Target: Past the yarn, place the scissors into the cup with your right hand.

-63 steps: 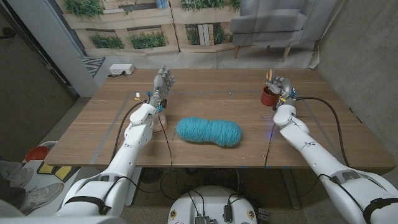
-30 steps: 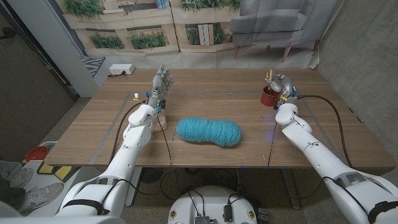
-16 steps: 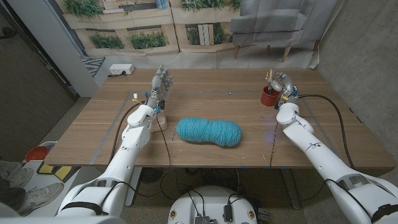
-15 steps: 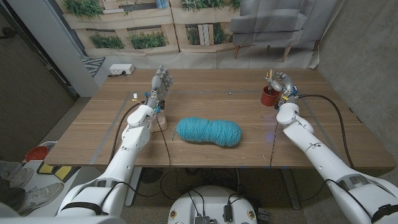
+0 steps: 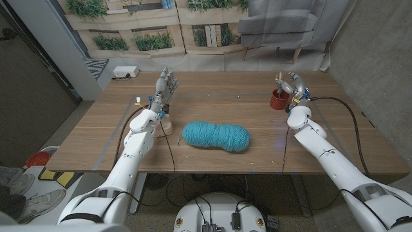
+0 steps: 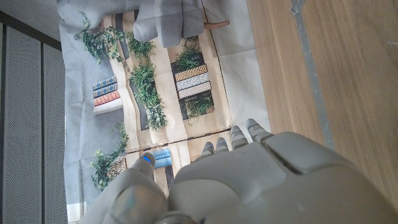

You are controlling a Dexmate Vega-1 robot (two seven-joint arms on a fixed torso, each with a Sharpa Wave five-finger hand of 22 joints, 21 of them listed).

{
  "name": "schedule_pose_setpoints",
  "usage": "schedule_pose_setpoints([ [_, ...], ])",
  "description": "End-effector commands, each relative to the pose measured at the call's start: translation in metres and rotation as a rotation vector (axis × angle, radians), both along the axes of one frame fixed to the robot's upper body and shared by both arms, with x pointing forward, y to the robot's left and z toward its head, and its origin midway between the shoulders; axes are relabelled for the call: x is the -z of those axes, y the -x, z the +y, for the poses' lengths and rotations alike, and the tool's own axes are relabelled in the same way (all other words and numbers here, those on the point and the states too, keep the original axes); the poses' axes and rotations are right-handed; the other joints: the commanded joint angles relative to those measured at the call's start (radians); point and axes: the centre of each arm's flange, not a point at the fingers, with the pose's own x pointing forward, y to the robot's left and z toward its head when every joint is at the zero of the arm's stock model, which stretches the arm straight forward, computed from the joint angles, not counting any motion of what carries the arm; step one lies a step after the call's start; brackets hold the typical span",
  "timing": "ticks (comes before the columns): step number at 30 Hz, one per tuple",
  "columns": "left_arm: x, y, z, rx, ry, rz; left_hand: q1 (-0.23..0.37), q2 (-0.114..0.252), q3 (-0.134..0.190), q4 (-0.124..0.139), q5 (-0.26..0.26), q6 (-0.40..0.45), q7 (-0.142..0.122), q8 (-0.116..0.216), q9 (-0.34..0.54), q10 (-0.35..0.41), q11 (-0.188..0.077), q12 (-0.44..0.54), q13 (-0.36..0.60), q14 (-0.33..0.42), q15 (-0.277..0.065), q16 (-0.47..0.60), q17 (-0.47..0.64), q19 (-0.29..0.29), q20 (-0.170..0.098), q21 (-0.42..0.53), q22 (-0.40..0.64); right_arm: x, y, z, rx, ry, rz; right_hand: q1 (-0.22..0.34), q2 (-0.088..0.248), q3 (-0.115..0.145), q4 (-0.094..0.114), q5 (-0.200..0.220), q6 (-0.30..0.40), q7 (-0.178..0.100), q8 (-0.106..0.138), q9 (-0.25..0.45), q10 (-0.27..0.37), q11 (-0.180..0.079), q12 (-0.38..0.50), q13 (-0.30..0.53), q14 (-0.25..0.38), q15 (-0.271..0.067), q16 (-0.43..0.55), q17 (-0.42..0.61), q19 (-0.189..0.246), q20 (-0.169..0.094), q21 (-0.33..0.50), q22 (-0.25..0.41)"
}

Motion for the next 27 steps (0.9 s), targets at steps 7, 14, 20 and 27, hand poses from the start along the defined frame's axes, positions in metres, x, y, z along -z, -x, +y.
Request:
schedule_pose_setpoints([
  [7,0.001,0.008,0.005,0.017,-0.031,-0.005,0.001,-0.004,0.001,-0.003,0.004,-0.104,-0.002,0.003,0.005,-0.139,0.0,0.004,0.002,-0.162,-0.004,0.004,0.004,-0.058,0.005,-0.003,0.003,-0.017,0.018,-0.002,0.013,0.033,-0.018,-0.01,-0.001,-0.02,0.0,0.016,0.005,0.005,0.02,-0.003,-0.006,-0.005,-0.019,-0.019,-0.025,0.007,-0.001,-0.025,-0.005,0.005,-0.018,0.0],
  [14,0.002,0.007,0.007,0.03,-0.052,0.001,0.001,-0.004,0.001,-0.004,0.004,-0.103,-0.002,0.003,0.005,-0.14,-0.001,0.003,0.002,-0.163,-0.004,0.004,0.004,-0.06,0.007,-0.003,0.003,-0.017,0.021,-0.002,0.021,0.043,-0.021,-0.018,0.001,-0.03,0.002,0.023,-0.035,0.002,0.008,-0.004,-0.014,-0.004,-0.032,-0.032,-0.033,0.008,0.001,-0.042,-0.001,0.005,-0.027,0.0],
  [20,0.004,0.002,0.012,0.049,-0.069,0.011,0.001,-0.005,0.0,-0.004,0.004,-0.103,-0.002,0.003,0.005,-0.14,0.0,0.003,0.002,-0.163,-0.004,0.004,0.004,-0.06,0.009,-0.004,0.003,-0.018,0.023,0.003,0.024,0.052,-0.015,-0.024,0.002,-0.043,0.001,0.034,-0.091,-0.004,0.0,-0.008,-0.047,-0.003,-0.061,-0.05,-0.064,0.009,-0.002,-0.067,-0.003,0.007,-0.045,-0.001],
  [27,0.003,-0.009,0.021,0.079,-0.098,0.02,0.001,-0.004,0.0,-0.004,0.004,-0.103,-0.002,0.003,0.005,-0.14,-0.001,0.003,0.002,-0.163,-0.003,0.004,0.004,-0.06,0.009,-0.004,0.003,-0.018,0.028,0.011,0.056,0.056,-0.012,-0.027,0.004,-0.049,0.002,0.038,-0.101,-0.001,0.003,-0.01,-0.059,-0.004,-0.073,-0.059,-0.071,0.011,0.0,-0.079,0.001,0.004,-0.053,-0.001],
])
